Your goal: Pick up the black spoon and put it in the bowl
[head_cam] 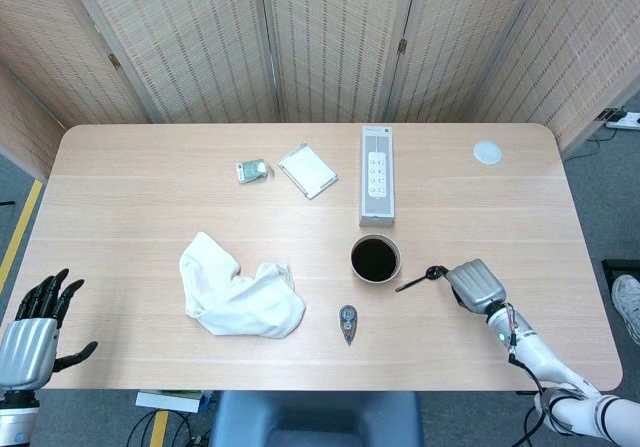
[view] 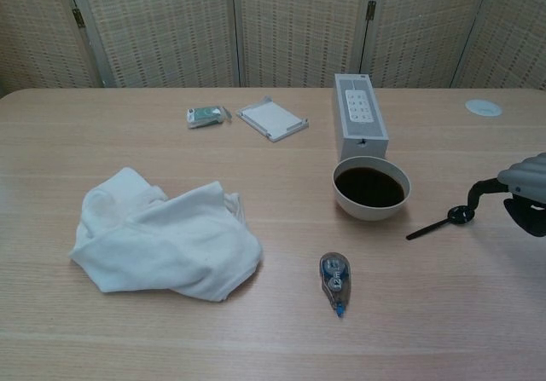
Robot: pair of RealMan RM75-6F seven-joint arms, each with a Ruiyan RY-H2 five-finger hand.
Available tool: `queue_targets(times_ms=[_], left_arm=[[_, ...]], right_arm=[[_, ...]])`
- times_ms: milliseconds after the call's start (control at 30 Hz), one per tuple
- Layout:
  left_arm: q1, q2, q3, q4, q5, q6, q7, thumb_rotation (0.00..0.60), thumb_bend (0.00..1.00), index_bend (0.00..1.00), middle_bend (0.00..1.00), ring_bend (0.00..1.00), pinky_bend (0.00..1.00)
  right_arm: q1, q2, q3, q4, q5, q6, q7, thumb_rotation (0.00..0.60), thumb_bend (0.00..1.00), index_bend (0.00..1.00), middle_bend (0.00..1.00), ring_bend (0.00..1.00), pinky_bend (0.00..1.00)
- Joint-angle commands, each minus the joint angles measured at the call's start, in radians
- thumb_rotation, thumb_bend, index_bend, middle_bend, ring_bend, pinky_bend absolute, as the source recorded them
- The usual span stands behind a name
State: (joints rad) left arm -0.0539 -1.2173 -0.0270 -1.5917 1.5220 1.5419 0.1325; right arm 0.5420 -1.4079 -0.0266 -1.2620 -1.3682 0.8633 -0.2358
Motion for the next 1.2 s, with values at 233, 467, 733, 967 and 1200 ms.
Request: queue_targets(times_ms=[233, 467, 733, 967, 1200], left_arm=[[0.002, -0.002, 0.002, 0.001, 0.007, 0.003, -0.006, 0.6, 0.15, 0.16, 0.05, 0.07, 0.14], [0.009, 0.002, 0.003, 0.004, 0.007, 0.011, -0.014, 0.6, 0.15, 0.16, 0.05, 0.07, 0.14], [0.01, -0.004, 0.005, 0.011, 0.004, 0.006, -0.017, 0.6, 0.15, 0.16, 0.05, 0.07, 0.14], [0.009, -0.004, 0.002, 0.014, 0.003, 0.005, -0.016, 0.6, 0.15, 0.16, 0.05, 0.07, 0.14], [0.011, -0.005, 0.003, 0.018, 0.0, 0.002, -0.02, 0.6, 0.15, 0.16, 0.05, 0.07, 0.14]], right_arm=[[-0.008, -0.024, 0.012, 0.009, -0.003, 0.023, 0.016, 0.6, 0.42, 0.3, 0.97, 1.0, 1.0], [-0.003, -0.05, 0.016, 0.031, 0.012, 0.003, 0.003, 0.6, 0.43, 0.3, 0.97, 1.0, 1.0], [-0.002, -0.055, 0.013, 0.062, 0.033, -0.024, -0.011, 0.6, 0.46, 0.3, 0.97, 1.0, 1.0], [0.005, -0.083, 0.014, 0.089, 0.027, -0.036, 0.0, 0.6, 0.46, 0.3, 0.97, 1.0, 1.0], [0.013, -0.096, 0.014, 0.107, 0.028, -0.052, -0.004, 0.6, 0.47, 0.3, 0.97, 1.0, 1.0]])
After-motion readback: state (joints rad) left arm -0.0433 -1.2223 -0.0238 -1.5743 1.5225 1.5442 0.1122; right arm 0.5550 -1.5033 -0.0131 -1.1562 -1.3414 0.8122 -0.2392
